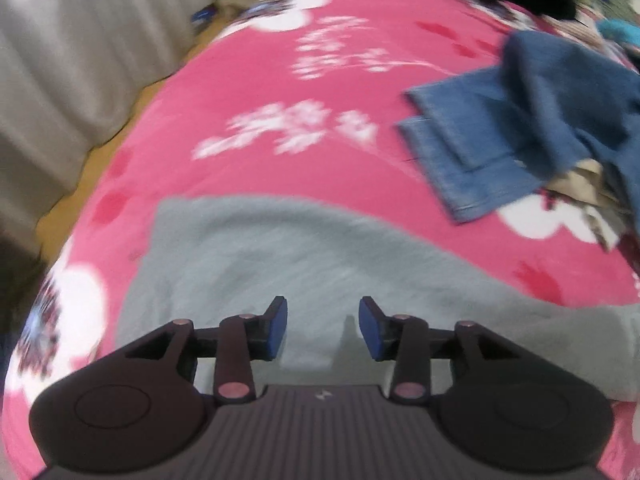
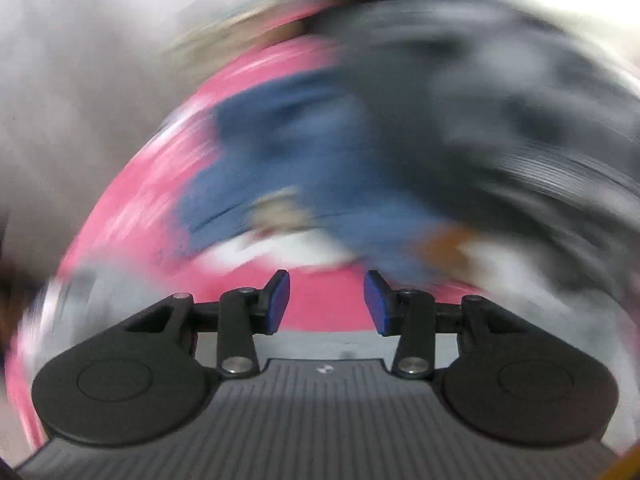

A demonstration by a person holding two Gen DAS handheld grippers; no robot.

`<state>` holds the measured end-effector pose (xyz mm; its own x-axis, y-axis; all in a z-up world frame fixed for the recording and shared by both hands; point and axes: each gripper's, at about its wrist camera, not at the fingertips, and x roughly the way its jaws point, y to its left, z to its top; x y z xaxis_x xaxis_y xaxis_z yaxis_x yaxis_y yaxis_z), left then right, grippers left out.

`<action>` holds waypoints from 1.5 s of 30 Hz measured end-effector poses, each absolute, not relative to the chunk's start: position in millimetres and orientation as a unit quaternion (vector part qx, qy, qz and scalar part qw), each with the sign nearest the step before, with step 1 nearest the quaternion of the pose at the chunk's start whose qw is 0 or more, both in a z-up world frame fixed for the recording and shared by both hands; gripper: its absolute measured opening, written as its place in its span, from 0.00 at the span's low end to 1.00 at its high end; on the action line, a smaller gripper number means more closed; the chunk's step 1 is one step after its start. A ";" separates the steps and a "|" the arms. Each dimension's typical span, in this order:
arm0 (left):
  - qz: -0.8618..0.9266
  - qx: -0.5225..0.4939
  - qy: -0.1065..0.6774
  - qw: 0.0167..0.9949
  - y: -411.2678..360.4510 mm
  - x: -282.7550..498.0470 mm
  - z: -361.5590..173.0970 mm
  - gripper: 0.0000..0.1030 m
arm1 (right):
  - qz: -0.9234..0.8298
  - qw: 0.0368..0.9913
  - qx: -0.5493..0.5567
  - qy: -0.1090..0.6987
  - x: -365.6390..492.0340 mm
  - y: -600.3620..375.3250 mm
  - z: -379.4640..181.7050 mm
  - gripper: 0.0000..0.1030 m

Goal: Fold clothes

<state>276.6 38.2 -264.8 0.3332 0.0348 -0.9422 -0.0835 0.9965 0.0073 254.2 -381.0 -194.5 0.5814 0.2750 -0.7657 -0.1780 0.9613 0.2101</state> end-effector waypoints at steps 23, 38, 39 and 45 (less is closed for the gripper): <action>0.076 0.091 0.587 0.801 122.5 195.7 -329.3 0.40 | 0.376 0.756 -0.296 0.447 372.3 -105.6 -303.2 0.09; 0.063 0.076 0.527 0.844 142.6 194.0 -305.0 0.38 | 0.321 0.821 -0.148 0.448 373.8 -112.0 -254.1 0.37; 0.059 0.080 0.527 0.844 143.1 195.9 -306.4 0.38 | 0.338 0.818 -0.124 0.449 371.5 -104.3 -252.6 0.31; 0.059 0.132 0.563 0.814 136.6 209.0 -331.8 0.41 | 0.294 0.813 -0.116 0.489 376.8 -23.5 -350.3 0.24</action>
<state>209.0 136.6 -331.8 0.3588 0.2435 -0.9011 0.0530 0.9585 0.2802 376.8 -23.5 -350.3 0.3487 0.3654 -0.8630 -0.5918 0.7999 0.0996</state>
